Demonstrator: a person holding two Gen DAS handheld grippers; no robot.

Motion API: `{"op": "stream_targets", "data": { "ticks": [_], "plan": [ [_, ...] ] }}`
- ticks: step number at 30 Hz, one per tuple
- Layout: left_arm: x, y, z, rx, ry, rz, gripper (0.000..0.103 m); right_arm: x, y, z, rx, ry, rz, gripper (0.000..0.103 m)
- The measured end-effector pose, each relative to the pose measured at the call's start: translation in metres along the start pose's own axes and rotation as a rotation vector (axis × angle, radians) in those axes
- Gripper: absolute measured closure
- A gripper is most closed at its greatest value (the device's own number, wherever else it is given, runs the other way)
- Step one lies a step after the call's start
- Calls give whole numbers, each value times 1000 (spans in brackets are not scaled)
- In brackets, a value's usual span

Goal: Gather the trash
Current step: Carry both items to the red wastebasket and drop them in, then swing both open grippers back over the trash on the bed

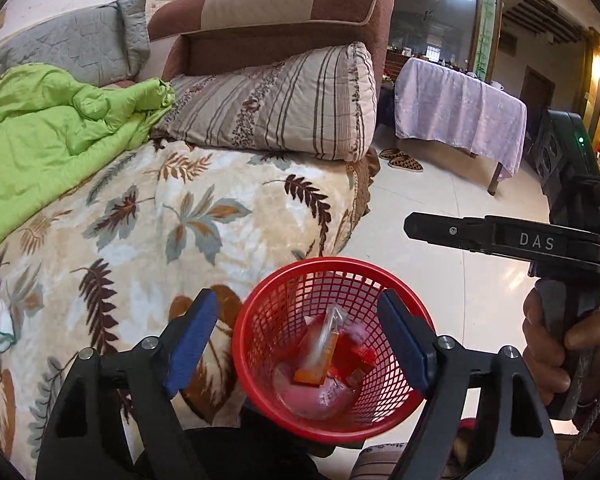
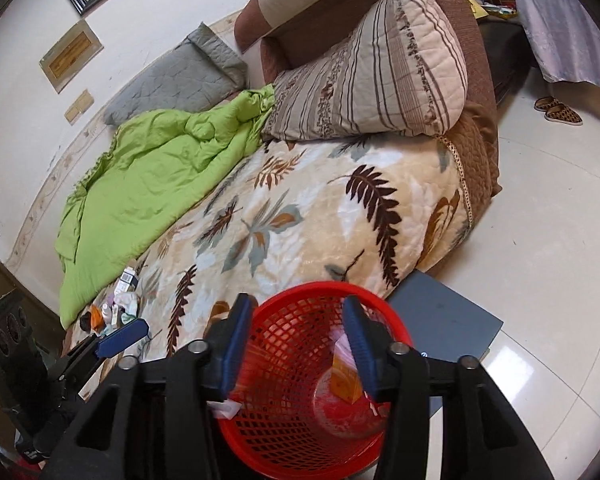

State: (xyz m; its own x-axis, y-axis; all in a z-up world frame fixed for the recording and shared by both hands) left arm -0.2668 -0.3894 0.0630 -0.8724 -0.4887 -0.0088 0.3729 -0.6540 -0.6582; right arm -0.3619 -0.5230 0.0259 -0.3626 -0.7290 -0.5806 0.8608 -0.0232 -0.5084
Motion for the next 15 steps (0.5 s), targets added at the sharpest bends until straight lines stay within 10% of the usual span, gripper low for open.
{"op": "stream_targets", "data": {
  "ticks": [15],
  "plan": [
    [-100,-100,-44,38,-144,245,22,-90,19,-14,-42,-125,182,32]
  ]
}}
Point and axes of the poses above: each gripper's, at about its wrist camera, not at the fingertips, and y roughly the way its jaws point, x to its right, z to its top, the point moved 8 cm from there along y, roughly the way its jaws point, and after that the axes turned 7 degrees about z, right-handed, at the moved point
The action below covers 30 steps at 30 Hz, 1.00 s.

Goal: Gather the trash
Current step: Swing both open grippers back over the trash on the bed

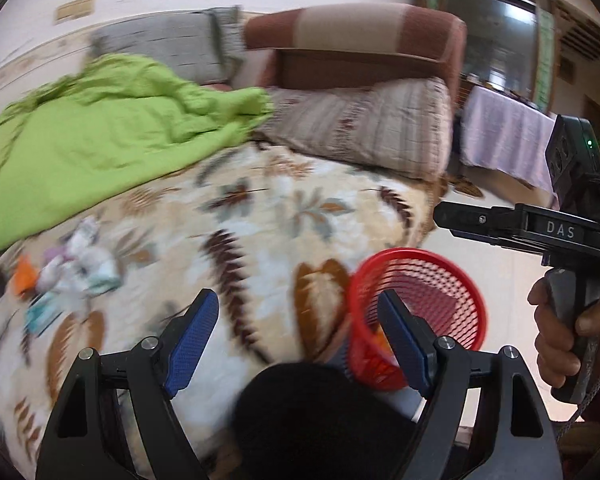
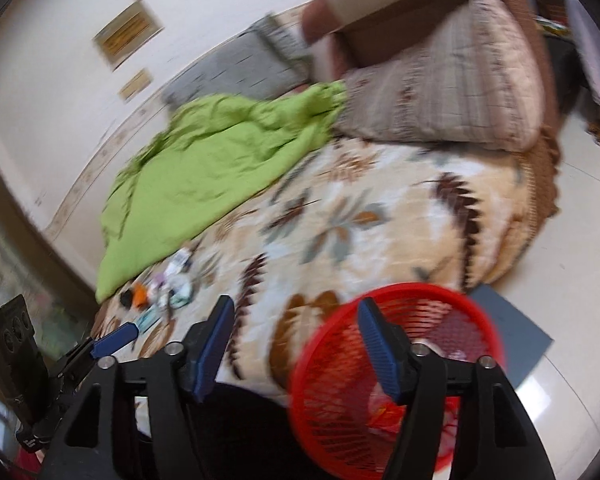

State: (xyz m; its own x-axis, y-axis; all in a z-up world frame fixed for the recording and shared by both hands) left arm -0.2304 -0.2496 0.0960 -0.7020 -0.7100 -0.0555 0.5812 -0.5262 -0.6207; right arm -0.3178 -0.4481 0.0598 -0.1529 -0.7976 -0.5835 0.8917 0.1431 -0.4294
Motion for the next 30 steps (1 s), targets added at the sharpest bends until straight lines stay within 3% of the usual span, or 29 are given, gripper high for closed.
{"op": "stream_targets", "data": {
  "ticks": [13,23,30],
  "plan": [
    [-145,-55,-51,10,-198,233,22,-157,96,-42,-216,-239,194,28],
    [-261,-55,-77,-17,-436,364,22,-223,175,-68,-343,-328,267,28],
    [-315,-44,-86,-37,-537,429,22,-242,231,-68,-358,-382,239,28]
  ]
}}
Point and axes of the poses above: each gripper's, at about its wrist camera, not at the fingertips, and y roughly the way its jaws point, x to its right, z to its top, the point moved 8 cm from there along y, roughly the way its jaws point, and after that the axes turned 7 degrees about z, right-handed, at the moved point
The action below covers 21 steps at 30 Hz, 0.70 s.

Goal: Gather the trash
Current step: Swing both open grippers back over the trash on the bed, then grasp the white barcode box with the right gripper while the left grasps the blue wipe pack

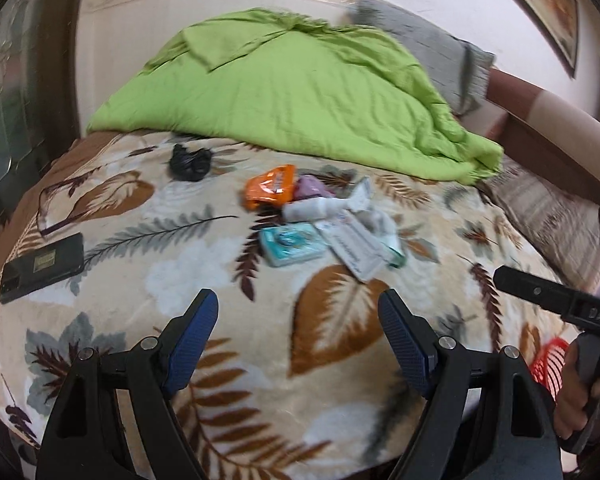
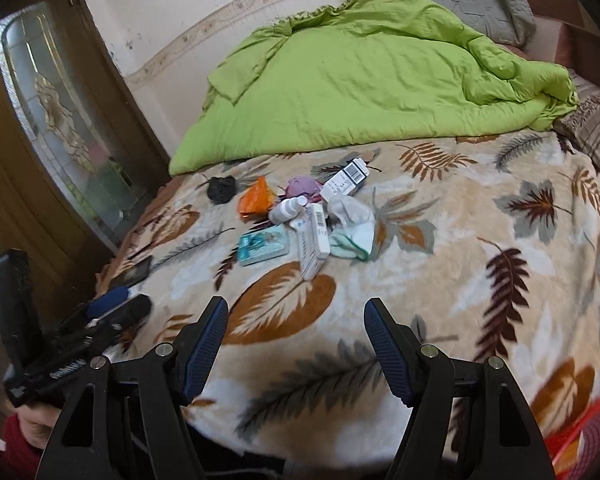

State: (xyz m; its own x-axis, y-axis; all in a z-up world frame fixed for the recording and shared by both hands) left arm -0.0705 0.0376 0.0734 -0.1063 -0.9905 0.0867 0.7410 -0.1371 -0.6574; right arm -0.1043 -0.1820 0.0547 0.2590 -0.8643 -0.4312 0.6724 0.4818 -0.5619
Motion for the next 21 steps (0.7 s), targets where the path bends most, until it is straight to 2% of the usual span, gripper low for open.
{"op": "stream_targets", "data": {
  "ticks": [6,8,13,15,17,20,21],
  "plan": [
    [-14,22,5,-24,-36,6,22,21,61,13,-71,87,39,30],
    [-15,28,6,-24,-27,11,22,29,86,18,-101,117,36,36],
    [-16,52,12,-55,-6,-14,22,52,148,31,-156,197,29,43],
    [-16,65,16,-68,0,-20,22,62,167,34,-165,242,37,49],
    [-15,80,22,-80,6,-21,22,69,188,33,-184,302,76,71],
    [-12,105,34,-93,15,-25,22,69,193,32,-166,324,113,87],
    [-11,111,38,-95,16,-22,22,68,189,32,-162,322,125,88]
  ]
}}
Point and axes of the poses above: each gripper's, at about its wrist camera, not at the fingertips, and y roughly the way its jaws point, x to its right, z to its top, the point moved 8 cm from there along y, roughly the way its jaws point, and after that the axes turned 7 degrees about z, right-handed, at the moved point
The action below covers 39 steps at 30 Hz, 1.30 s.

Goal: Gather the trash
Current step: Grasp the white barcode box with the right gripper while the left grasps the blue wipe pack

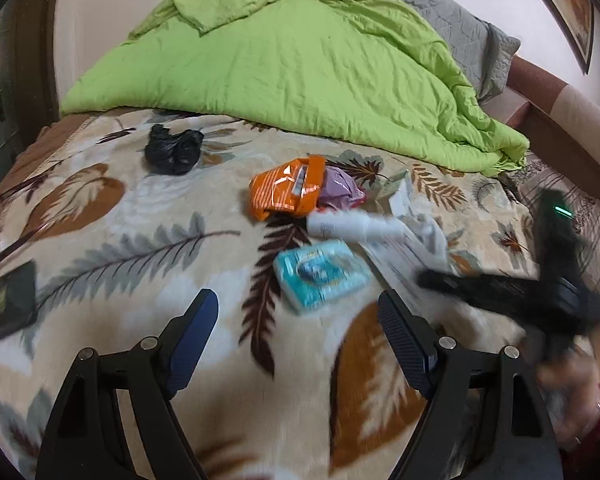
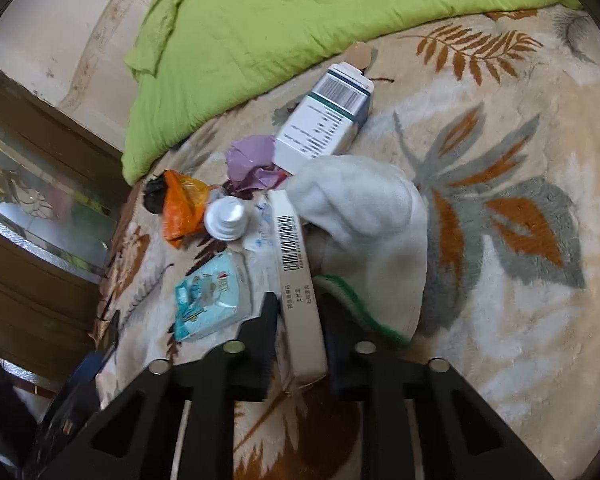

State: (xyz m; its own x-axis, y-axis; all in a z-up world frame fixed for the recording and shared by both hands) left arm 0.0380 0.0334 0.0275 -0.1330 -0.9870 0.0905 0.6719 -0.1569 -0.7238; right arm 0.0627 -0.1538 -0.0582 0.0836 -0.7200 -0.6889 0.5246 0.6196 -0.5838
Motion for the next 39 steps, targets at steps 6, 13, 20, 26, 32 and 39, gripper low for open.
{"op": "stream_targets", "data": {
  "ticks": [6,13,20,26,32,39],
  "plan": [
    [16,56,23,-42,28,-24,22,-2,-56,-30,21,-39,2,88],
    [35,106,24,-121,130,-48,22,9,-112,-54,94,-29,53,88],
    [66,77,-20,-201,208,-174,22,28,-110,-43,113,70,97,88],
    [78,75,-28,-180,246,-82,28,29,-106,-39,116,62,75,88],
    [73,87,-25,-121,233,74,56,24,-106,-39,125,-3,15,88],
    [64,46,-33,-38,146,63,71,19,-103,-39,130,-62,-28,88]
  ]
}}
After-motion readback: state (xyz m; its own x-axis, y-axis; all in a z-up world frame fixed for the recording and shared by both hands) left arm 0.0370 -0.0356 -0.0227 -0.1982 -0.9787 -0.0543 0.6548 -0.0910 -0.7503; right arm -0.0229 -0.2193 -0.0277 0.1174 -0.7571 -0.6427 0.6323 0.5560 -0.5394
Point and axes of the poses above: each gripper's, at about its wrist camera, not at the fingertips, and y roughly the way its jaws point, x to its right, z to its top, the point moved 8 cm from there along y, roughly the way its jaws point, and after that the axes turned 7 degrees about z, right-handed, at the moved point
